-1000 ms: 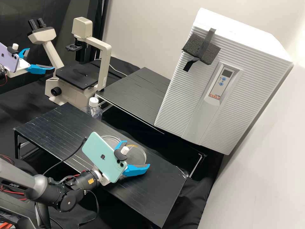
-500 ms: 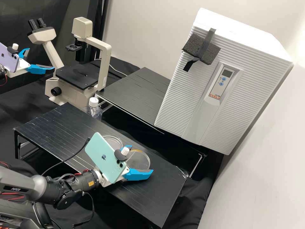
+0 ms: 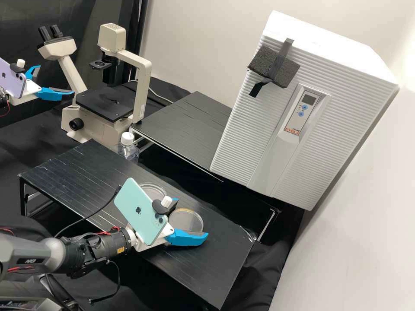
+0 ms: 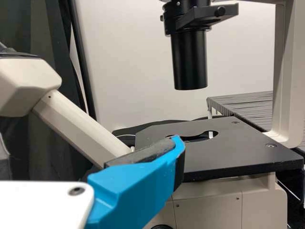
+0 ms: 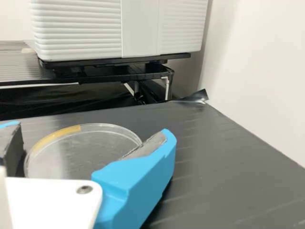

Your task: Open the petri dish lid.

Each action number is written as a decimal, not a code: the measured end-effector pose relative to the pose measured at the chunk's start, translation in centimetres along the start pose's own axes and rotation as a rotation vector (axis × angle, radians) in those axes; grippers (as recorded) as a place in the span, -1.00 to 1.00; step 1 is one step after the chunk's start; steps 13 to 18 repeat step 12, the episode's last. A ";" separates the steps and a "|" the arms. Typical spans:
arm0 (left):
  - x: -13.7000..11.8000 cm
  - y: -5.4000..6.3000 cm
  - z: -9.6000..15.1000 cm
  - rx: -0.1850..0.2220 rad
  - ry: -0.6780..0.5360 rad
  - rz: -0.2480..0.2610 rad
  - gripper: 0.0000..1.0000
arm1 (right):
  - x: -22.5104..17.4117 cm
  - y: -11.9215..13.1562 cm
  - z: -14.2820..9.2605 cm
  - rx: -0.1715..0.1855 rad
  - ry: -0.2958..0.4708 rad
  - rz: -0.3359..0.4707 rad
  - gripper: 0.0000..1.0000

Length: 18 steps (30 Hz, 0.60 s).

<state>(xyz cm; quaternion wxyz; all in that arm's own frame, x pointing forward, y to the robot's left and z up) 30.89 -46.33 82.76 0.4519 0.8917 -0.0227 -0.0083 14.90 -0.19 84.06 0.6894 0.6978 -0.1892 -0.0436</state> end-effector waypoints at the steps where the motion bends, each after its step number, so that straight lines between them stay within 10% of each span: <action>1: 0.0 0.0 0.0 0.000 0.000 0.000 1.00 | -0.1 0.0 0.0 0.005 -0.007 0.008 1.00; 12: 0.0 0.0 0.0 0.000 0.000 0.000 1.00 | -0.6 0.1 -0.7 0.150 0.006 0.086 1.00; 18: 0.0 0.0 0.0 0.000 0.000 0.000 1.00 | -0.6 0.1 -0.7 0.150 0.006 0.086 1.00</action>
